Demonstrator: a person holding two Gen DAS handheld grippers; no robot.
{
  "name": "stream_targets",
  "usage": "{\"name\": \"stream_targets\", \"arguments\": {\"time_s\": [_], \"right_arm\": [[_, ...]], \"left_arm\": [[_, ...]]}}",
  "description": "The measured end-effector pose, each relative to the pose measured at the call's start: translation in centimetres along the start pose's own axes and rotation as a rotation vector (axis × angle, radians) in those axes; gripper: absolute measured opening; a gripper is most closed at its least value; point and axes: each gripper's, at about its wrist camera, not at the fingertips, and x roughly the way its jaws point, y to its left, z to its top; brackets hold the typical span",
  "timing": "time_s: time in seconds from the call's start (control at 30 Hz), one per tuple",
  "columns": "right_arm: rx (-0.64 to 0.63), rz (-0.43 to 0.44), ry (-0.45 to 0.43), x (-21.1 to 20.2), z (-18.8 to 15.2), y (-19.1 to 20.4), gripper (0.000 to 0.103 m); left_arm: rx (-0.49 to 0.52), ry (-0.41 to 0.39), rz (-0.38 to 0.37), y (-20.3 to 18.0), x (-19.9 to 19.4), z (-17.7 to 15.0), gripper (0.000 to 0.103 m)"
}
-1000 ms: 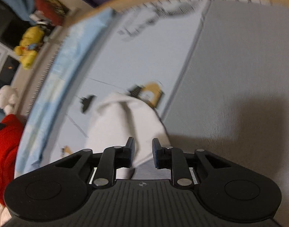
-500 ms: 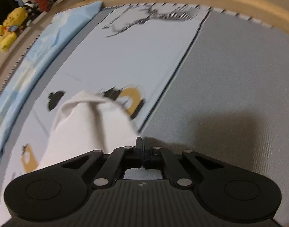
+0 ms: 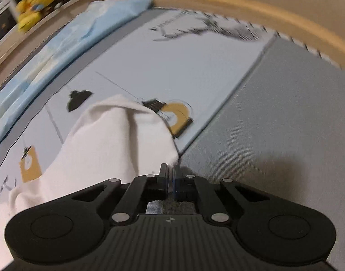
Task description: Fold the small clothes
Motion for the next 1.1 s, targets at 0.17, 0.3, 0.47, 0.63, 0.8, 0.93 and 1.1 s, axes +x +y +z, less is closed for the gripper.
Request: {"name": "stream_targets", "arguments": {"time_s": [0.17, 0.3, 0.47, 0.63, 0.8, 0.93, 1.1], "right_arm": [[-0.026, -0.102, -0.264, -6.0, 6.4, -2.4, 0.003], [0.118, -0.249, -0.479, -7.6, 8.0, -6.9, 0.027], [0.275, -0.072, -0.288, -4.4, 4.9, -10.6, 0.042], [0.441, -0.082, -0.103, -1.5, 2.0, -12.2, 0.043], [0.388, -0.095, -0.091, 1.2, 2.0, -11.4, 0.03], [0.391, -0.166, -0.146, 0.7, 2.8, -12.2, 0.002], [0.514, -0.292, -0.157, -0.1, 2.5, -15.5, 0.003]], "left_arm": [[0.005, 0.002, 0.006, 0.3, 0.2, 0.1, 0.057], [0.005, 0.001, -0.001, 0.5, 0.1, 0.1, 0.057], [0.012, 0.003, -0.007, 0.3, 0.0, -0.1, 0.057], [0.017, 0.004, -0.013, -0.1, 0.1, -0.1, 0.057], [0.026, 0.01, -0.014, -0.4, 0.2, -0.2, 0.057], [0.03, 0.011, -0.02, -0.3, 0.2, -0.3, 0.057], [0.066, 0.023, -0.058, -1.0, 0.3, -0.5, 0.057]]}}
